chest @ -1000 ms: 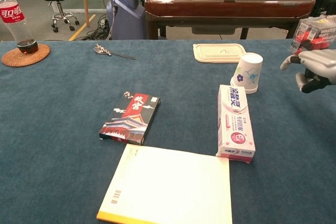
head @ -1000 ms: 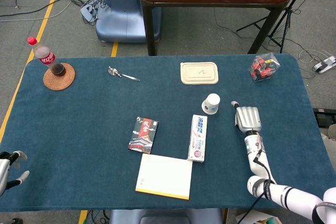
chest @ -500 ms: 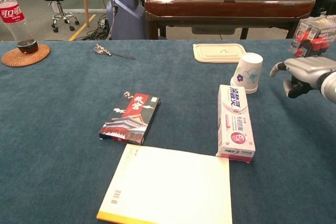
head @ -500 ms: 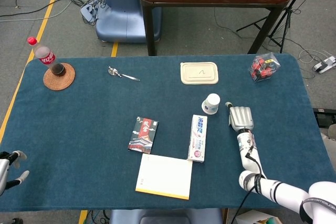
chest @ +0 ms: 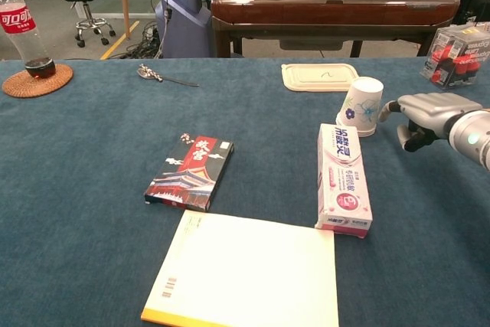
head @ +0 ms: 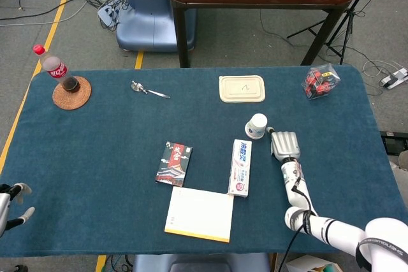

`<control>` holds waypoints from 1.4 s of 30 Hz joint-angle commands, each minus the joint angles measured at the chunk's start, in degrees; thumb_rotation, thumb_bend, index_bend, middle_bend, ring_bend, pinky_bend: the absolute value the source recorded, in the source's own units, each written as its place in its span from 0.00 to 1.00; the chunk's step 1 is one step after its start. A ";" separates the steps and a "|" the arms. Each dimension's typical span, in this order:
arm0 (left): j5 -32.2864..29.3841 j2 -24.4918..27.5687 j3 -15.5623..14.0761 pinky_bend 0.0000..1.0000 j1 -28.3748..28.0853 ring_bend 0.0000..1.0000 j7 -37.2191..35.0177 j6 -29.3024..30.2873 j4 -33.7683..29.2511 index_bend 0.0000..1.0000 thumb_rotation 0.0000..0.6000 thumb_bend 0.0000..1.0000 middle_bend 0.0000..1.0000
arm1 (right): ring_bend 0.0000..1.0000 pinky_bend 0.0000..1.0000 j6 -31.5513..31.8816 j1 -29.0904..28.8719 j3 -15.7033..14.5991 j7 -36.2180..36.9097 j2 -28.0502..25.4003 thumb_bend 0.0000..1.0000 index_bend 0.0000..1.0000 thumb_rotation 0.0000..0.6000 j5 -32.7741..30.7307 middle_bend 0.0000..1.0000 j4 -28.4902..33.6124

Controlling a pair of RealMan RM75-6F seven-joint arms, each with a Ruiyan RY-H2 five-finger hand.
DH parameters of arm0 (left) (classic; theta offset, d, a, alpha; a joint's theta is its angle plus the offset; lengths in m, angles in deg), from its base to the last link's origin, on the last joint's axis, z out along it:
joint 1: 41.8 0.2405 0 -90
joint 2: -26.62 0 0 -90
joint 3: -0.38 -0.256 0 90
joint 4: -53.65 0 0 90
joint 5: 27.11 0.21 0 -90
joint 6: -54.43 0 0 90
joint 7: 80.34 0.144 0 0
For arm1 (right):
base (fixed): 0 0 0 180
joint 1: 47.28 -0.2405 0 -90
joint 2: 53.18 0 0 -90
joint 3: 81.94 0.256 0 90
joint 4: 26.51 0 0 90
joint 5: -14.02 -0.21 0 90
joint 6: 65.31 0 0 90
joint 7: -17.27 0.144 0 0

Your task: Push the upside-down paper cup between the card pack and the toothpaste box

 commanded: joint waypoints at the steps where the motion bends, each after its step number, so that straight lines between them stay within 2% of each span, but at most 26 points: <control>1: -0.04 0.05 0.01 0.60 0.03 0.45 -0.06 0.01 0.00 0.48 1.00 0.21 0.58 | 1.00 1.00 -0.06 -0.20 -0.02 0.45 0.35 1.00 0.23 1.00 0.35 1.00 -0.33; 13: -0.28 0.15 0.06 0.60 0.03 0.45 -0.57 -0.14 0.10 0.48 1.00 0.21 0.58 | 1.00 1.00 -0.76 -1.73 -0.09 0.54 1.84 1.00 0.23 1.00 1.19 1.00 -1.43; 25: -0.45 0.22 0.14 0.60 0.07 0.45 -0.86 -0.10 0.18 0.48 1.00 0.21 0.58 | 1.00 1.00 -1.36 -3.66 0.66 -1.72 1.56 1.00 0.23 1.00 -1.13 1.00 0.47; 35: -0.46 0.18 0.13 0.60 0.05 0.45 -0.62 -0.17 0.19 0.48 1.00 0.21 0.58 | 1.00 1.00 -1.53 -4.52 1.17 -3.28 -2.88 1.00 0.23 1.00 -4.62 1.00 7.04; 42: -0.42 0.14 0.11 0.60 0.04 0.45 -0.36 -0.18 0.10 0.48 1.00 0.21 0.58 | 1.00 1.00 -1.62 -5.90 1.00 -4.90 -4.38 1.00 0.23 1.00 -8.18 1.00 8.62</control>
